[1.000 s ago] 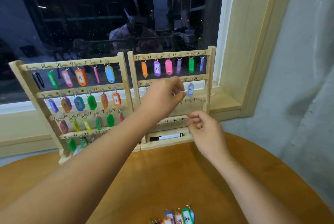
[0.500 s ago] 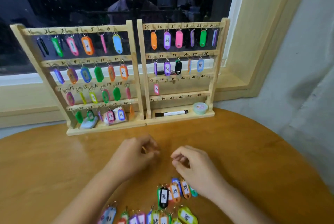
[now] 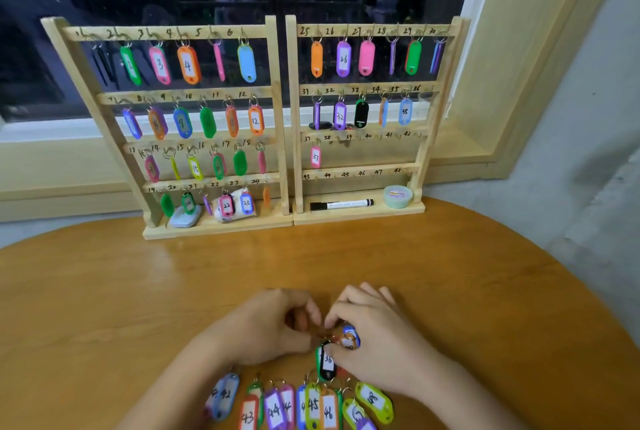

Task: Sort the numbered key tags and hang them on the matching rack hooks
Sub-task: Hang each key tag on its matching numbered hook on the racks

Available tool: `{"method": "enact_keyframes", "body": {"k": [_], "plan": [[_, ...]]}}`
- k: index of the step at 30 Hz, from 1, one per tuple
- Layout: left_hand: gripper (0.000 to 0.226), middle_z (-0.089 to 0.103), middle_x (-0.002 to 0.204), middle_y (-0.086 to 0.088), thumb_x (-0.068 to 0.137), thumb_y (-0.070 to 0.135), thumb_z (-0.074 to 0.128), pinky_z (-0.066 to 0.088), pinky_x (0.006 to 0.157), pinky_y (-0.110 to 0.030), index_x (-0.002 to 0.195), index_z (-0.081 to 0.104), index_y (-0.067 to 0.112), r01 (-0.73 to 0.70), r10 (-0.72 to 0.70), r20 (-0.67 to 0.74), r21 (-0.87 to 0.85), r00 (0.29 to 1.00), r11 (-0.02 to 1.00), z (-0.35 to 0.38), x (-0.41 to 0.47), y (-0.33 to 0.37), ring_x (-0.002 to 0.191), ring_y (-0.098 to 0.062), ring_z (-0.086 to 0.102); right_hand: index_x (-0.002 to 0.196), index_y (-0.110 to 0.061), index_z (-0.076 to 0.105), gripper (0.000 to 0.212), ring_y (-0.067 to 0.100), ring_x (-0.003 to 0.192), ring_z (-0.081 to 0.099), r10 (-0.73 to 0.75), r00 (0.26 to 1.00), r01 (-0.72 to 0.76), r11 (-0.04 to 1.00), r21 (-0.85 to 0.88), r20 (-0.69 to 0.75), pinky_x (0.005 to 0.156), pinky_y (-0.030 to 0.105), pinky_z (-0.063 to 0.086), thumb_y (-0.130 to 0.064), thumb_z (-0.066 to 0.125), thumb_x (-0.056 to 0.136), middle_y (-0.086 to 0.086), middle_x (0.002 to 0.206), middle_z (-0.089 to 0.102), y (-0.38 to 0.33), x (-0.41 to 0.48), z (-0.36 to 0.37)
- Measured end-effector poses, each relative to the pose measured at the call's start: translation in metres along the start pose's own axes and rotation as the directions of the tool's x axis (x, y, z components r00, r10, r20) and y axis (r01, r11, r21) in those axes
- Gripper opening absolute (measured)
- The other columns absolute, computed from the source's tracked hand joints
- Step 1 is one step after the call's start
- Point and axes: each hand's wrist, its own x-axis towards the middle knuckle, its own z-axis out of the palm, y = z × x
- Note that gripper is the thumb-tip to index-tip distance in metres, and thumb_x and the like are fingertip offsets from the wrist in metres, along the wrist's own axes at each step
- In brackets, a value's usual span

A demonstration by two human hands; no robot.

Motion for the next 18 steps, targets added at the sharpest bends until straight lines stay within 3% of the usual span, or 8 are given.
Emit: {"method": "enact_keyframes", "body": {"k": [5, 11, 18], "plan": [[0.031, 0.070, 0.102, 0.015, 0.081, 0.032, 0.084, 0.051, 0.078, -0.021, 0.109, 0.074, 0.042, -0.033, 0.032, 0.025, 0.039, 0.999, 0.999, 0.000, 0.000, -0.001, 0.088, -0.003, 0.062, 0.101, -0.039, 0.068, 0.019, 0.000, 0.107, 0.039, -0.019, 0.999, 0.019, 1.000, -0.005, -0.045, 0.097, 0.031, 0.029, -0.055, 0.064, 0.094, -0.023, 0.102, 0.053, 0.000, 0.001, 0.004], [0.024, 0.073, 0.097, 0.017, 0.085, 0.050, 0.086, 0.050, 0.073, -0.018, 0.103, 0.075, 0.039, -0.053, 0.055, -0.035, 0.053, 0.998, 0.997, 0.004, 0.001, 0.001, 0.086, 0.000, 0.063, 0.098, -0.039, 0.072, 0.015, 0.001, 0.108, 0.041, -0.029, 0.999, 0.031, 0.999, 0.027, -0.044, 0.100, 0.033, 0.030, -0.053, 0.066, 0.097, -0.023, 0.100, 0.057, 0.001, 0.003, 0.007], [0.017, 0.076, 0.092, 0.014, 0.086, 0.043, 0.087, 0.051, 0.073, -0.016, 0.097, 0.078, 0.033, -0.027, 0.029, -0.076, 0.021, 0.997, 0.999, 0.005, 0.003, -0.001, 0.087, -0.001, 0.067, 0.087, -0.037, 0.070, 0.017, 0.003, 0.103, 0.047, 0.020, 0.989, -0.002, 0.993, 0.117, -0.146, 0.097, 0.034, 0.032, -0.053, 0.073, 0.094, -0.021, 0.093, 0.059, 0.003, 0.006, 0.010]]}}
